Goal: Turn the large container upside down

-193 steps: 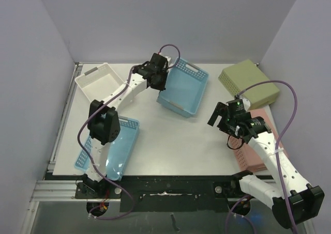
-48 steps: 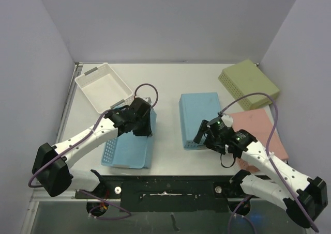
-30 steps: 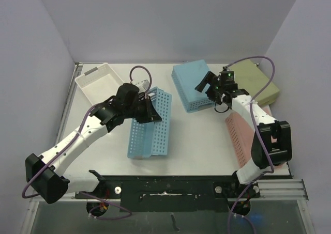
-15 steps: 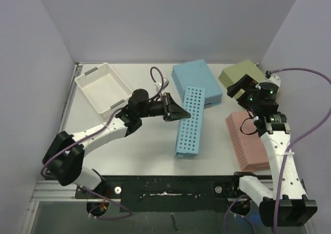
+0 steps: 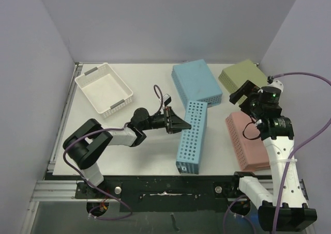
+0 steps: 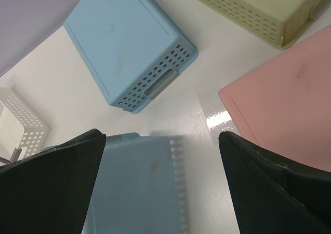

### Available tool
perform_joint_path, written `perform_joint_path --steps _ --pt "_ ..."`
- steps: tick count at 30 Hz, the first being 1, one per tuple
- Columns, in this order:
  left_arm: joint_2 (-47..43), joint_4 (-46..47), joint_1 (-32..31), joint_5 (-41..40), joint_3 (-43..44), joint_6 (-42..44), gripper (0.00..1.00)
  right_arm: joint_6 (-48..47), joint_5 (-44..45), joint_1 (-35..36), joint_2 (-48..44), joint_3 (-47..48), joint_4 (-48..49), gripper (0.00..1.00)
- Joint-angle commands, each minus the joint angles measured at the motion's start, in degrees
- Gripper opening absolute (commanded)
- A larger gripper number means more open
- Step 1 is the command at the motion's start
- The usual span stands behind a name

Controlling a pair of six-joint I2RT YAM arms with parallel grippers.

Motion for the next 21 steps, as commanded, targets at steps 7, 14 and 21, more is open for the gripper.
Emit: perform_joint_path --steps 7,14,21 --pt "-2.64 -2.48 4.23 3.17 -5.07 7.40 0.31 -1.76 1.20 -0.27 -1.38 -1.85 -1.11 0.98" --pt "-9.79 -31.91 8.68 3.21 -2.94 25.84 0.42 -2.25 1.85 -0.24 -1.86 -3.09 -1.91 0.98" --pt "-13.67 -71.30 13.41 -4.44 6.33 49.43 0.43 -2.83 1.69 -0.28 -1.73 -3.63 -2.07 0.97"
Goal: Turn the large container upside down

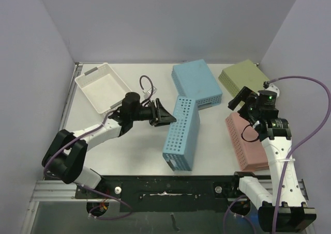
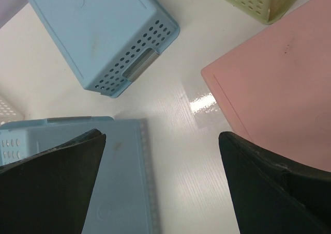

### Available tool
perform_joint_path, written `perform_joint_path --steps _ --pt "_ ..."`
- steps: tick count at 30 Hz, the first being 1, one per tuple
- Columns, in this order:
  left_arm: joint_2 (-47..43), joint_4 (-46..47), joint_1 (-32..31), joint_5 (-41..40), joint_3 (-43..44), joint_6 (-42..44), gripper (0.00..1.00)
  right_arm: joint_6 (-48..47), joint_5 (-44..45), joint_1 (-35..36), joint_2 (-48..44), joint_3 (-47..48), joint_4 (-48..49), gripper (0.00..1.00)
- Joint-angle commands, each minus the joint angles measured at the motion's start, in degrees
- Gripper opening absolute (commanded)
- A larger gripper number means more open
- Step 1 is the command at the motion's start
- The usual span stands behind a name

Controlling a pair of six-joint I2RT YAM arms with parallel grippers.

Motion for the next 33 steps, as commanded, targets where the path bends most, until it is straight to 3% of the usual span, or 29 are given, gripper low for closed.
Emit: perform_joint_path --steps 1,9,18,26,33 --pt "-1.70 -32.76 3.79 -8.16 5.21 21.55 0.43 -1.48 0.87 -0.28 -1.13 0.02 1.11 0.98" --pt "-3.85 -52.84 8.23 -20.80 10.57 35.61 0.44 -2.28 1.10 -0.28 -0.98 -0.09 0.71 0.98" --pt "-1.83 -51.73 8.43 -20.96 12.37 35.96 0.44 -2.43 0.26 -0.28 -0.35 0.83 0.56 0.97" --pt "2.87 -61.81 10.19 -32.87 30.63 43.30 0.45 -3.33 -0.16 -0.24 0.34 1.49 -1.01 0.98" --pt "10.17 -62.99 18.49 -37.43 43.19 43.16 0.58 -2.81 -1.56 -0.19 -0.35 0.40 -0.92 0.98"
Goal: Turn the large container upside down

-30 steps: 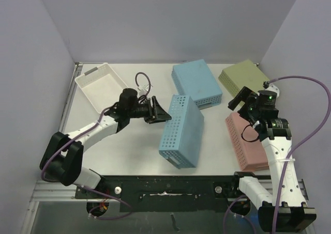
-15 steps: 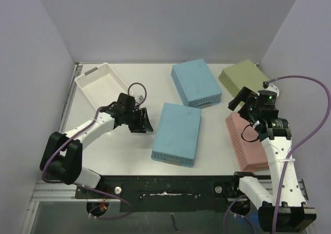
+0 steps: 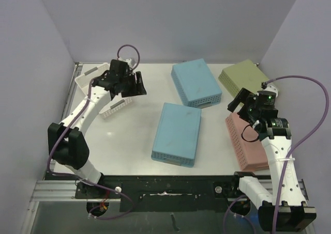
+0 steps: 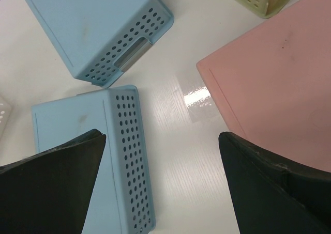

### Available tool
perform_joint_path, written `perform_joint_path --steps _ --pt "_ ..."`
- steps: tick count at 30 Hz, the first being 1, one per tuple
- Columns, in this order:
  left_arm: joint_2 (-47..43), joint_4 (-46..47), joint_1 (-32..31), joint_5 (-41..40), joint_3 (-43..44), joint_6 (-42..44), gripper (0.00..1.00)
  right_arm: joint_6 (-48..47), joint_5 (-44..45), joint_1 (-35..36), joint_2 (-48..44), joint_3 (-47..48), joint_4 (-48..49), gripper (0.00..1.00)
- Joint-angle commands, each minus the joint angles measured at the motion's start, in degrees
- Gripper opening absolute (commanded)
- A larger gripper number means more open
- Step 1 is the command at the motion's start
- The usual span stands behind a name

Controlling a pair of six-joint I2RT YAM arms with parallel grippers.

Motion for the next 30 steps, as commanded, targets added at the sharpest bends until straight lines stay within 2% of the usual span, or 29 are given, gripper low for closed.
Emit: perform_joint_path --steps 1,3,8,13,16,19,24,30 --pt "5.10 -1.29 7.21 -3.90 6.10 0.68 0.58 -0.38 -1.21 -0.14 -0.89 0.15 0.60 0.98" --pt "7.94 -0.65 10.76 -4.31 7.87 0.13 0.59 -0.29 -1.42 -0.19 -1.46 -0.46 0.52 0.97" --pt "14.64 0.97 15.17 -5.48 10.68 0.49 0.59 0.16 -2.47 -0.11 -3.00 -2.26 0.25 0.98" --pt "18.21 -1.15 16.03 -3.16 9.90 2.11 0.58 0.35 -1.95 -0.11 -4.94 -3.80 -0.85 0.98" --pt "15.14 -0.56 13.10 0.12 5.58 3.57 0.57 0.17 -1.25 -0.08 -5.78 -4.68 -1.29 0.98" --pt "11.05 -1.08 6.67 1.89 1.39 4.17 0.57 0.08 -1.29 -0.10 -5.79 -5.34 -1.23 0.98" --pt "5.94 -5.86 -1.09 6.85 -2.99 5.20 0.57 0.08 -1.69 -0.09 -4.47 -5.02 -0.82 0.97" --pt "-2.05 -6.69 -1.80 8.07 -3.90 3.87 0.57 -0.01 -2.26 -0.04 -4.15 -5.35 -0.01 0.98"
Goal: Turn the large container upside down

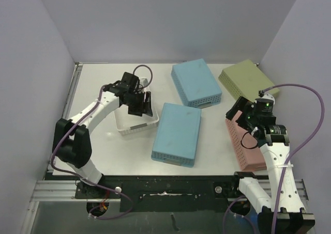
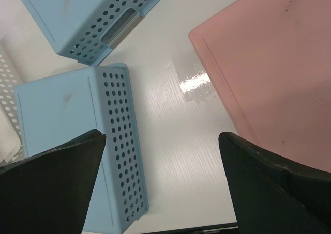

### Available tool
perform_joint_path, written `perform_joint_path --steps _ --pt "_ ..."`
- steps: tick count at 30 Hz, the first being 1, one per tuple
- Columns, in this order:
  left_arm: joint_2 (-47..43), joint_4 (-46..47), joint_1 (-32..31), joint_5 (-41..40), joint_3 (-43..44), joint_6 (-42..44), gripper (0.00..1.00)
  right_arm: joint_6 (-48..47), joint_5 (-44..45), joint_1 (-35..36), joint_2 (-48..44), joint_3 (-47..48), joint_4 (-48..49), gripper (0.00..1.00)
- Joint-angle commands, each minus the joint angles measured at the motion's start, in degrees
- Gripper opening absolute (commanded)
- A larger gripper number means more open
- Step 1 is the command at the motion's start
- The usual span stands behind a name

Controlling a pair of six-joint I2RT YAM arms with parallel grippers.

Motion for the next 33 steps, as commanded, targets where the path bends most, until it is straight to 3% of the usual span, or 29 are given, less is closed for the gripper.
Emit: perform_joint_path --steps 1,5,13,20,23,29,33 --pt "-7.67 -0.19 2.30 1.07 1.39 -0.99 0.57 -0.18 -1.07 -0.05 0.20 -0.06 2.46 0.97" --pt "-6.38 3.27 2.35 -3.10 3.23 -4.62 0.57 0.50 -2.08 -0.09 0.79 -0.45 3.07 0.98" --pt "4.64 12.74 0.26 -11.74 7.49 -13.38 0.58 1.08 -1.94 -0.07 -0.41 -0.67 2.05 0.98" --pt "14.13 15.44 -1.47 -12.89 12.67 -14.43 0.56 1.68 -1.33 -0.02 -2.99 -1.94 0.06 0.98" --pt "15.62 14.73 -1.81 -12.36 13.76 -14.38 0.46 1.79 -1.33 -0.01 -3.39 -2.37 -0.50 0.98" --pt "13.06 11.43 -2.07 -12.58 16.48 -12.36 0.03 1.62 -1.39 -0.01 -2.79 -2.47 -0.10 0.98" --pt "9.83 8.12 -1.52 -9.14 19.38 -10.26 0.00 1.45 -1.77 -0.02 -1.91 -2.27 0.39 0.98"
